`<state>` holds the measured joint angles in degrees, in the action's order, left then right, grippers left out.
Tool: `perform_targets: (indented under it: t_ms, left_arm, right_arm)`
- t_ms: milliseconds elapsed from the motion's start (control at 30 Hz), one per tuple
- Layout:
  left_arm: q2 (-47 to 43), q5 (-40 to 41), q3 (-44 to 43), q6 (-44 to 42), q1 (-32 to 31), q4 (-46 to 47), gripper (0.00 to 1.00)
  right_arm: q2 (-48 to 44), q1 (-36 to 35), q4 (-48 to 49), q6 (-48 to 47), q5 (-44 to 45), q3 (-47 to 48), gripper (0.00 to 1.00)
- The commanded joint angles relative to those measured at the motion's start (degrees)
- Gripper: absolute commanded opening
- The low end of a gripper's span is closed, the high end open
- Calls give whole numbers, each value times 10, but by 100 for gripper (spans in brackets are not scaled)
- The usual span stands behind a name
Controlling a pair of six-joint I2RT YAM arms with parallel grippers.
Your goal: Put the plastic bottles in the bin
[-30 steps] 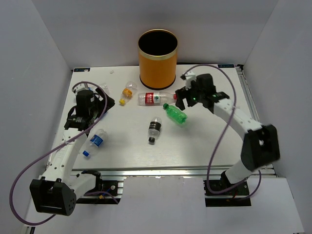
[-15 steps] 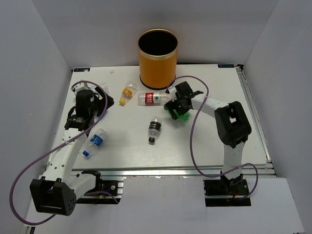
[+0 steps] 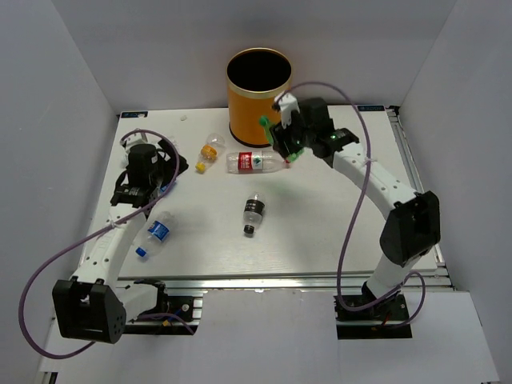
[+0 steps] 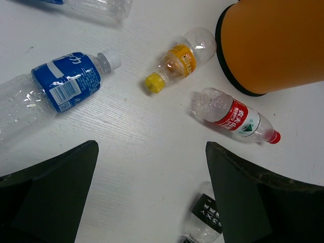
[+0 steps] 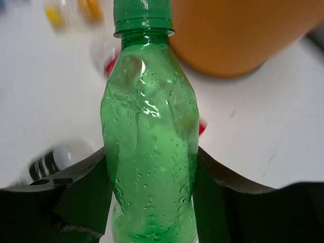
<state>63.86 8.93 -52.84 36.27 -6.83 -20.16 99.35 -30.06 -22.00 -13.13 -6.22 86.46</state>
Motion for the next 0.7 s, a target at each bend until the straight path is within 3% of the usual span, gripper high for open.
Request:
perform_targets:
  t_ms: [0, 133, 167, 300, 400, 433, 467, 500, 600, 667]
  left_arm:
    - [14, 5, -9, -7, 4, 21, 98]
    - [37, 4, -19, -10, 4, 22, 98]
    - [42, 4, -18, -15, 5, 27, 98]
    - [44, 6, -27, -16, 5, 30, 98]
    - [47, -17, -36, -14, 5, 35, 98]
    - [48, -22, -38, -16, 6, 36, 98]
    - [48, -21, -40, -17, 6, 36, 98]
    - [47, -18, -41, -17, 6, 35, 98]
    - [42, -15, -35, -20, 6, 37, 98]
    - [36, -9, -31, -20, 6, 37, 98]
  right_arm:
    - [-16, -3, 123, -2, 5, 96, 14]
    - [83, -3, 158, 7, 29, 264, 14]
    - [130, -1, 169, 13, 49, 300, 21]
    - [240, 4, 243, 31, 120, 439, 25]
    - [290, 10, 359, 41, 154, 454, 42]
    - [302, 12, 375, 53, 152, 476, 53]
    - [332, 18, 381, 61, 130, 499, 78]
    - [347, 20, 385, 69, 128, 524, 89]
    - [357, 21, 427, 66, 115, 569, 89]
    - [314, 20, 440, 71, 95, 534, 89]
